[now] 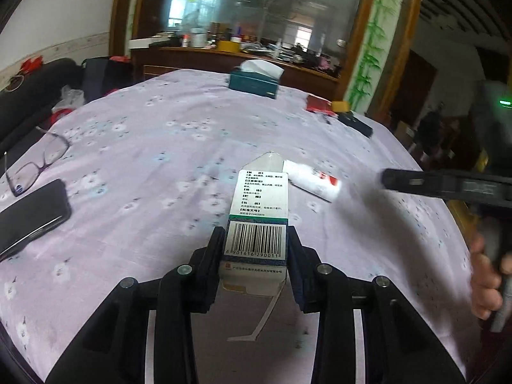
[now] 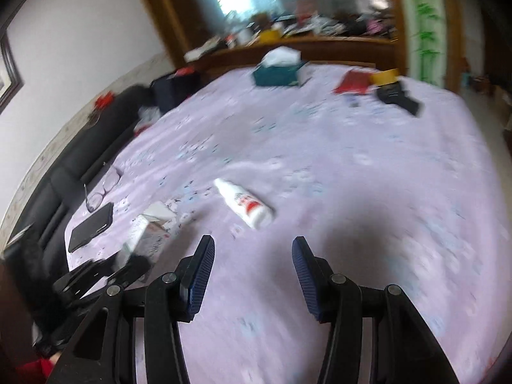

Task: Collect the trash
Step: 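Grasp the white medicine box with the left tool while the right grasps the white dropper bottle, then hold the medicine box and dropper bottle above the table with both tools, then carry box and bottle over the red basket and open both tools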

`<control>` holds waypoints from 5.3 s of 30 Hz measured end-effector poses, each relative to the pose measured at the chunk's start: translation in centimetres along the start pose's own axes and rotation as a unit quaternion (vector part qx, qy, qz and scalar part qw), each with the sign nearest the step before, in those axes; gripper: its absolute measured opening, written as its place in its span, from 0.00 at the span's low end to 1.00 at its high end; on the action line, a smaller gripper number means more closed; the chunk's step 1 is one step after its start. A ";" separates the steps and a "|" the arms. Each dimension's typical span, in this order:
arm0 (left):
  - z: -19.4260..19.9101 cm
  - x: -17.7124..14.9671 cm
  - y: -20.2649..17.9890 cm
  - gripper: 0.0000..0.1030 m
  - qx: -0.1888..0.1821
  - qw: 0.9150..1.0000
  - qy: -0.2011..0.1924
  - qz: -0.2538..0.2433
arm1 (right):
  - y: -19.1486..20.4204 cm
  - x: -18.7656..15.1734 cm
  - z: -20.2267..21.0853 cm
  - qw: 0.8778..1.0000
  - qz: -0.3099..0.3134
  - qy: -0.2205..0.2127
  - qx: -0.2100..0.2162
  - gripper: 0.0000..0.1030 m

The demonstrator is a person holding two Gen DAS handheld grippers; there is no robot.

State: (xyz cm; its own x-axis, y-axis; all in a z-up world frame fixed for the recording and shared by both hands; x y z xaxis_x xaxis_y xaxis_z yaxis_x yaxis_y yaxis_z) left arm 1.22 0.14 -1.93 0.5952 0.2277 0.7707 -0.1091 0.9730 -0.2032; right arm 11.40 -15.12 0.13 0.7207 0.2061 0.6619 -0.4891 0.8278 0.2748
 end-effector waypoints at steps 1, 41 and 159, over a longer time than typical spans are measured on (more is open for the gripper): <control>-0.1 -0.1 0.3 0.34 -0.003 1.000 0.004 0.006 | 0.4 0.3 -1.8 1.000 0.006 0.016 0.006 0.53; -1.8 -2.5 -5.8 0.34 -0.036 0.997 0.056 -0.046 | -0.1 -9.2 1.3 0.993 0.019 0.042 -0.107 0.32; 5.3 -8.1 -41.6 0.35 -0.264 0.924 0.058 -0.270 | -23.8 -22.4 34.7 0.880 -0.281 -0.243 -0.295 0.31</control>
State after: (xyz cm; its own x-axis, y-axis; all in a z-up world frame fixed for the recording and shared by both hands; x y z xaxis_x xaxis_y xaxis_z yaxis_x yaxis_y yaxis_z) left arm -3.30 -42.01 3.52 0.5333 -0.3211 0.7826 0.6148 0.7826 -0.0978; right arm -10.13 -57.56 2.91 0.4025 -0.4513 0.7965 0.3220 0.8842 0.3383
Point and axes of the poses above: each gripper's, at about its wrist camera, not at the fingertips, and z roughly against the way its jaws point, y to its left, x to its top, the point moved 9 cm from there along -z, roughly the way its jaws point, and after that the axes turned 3 degrees about -y, right-handed, at the moved point
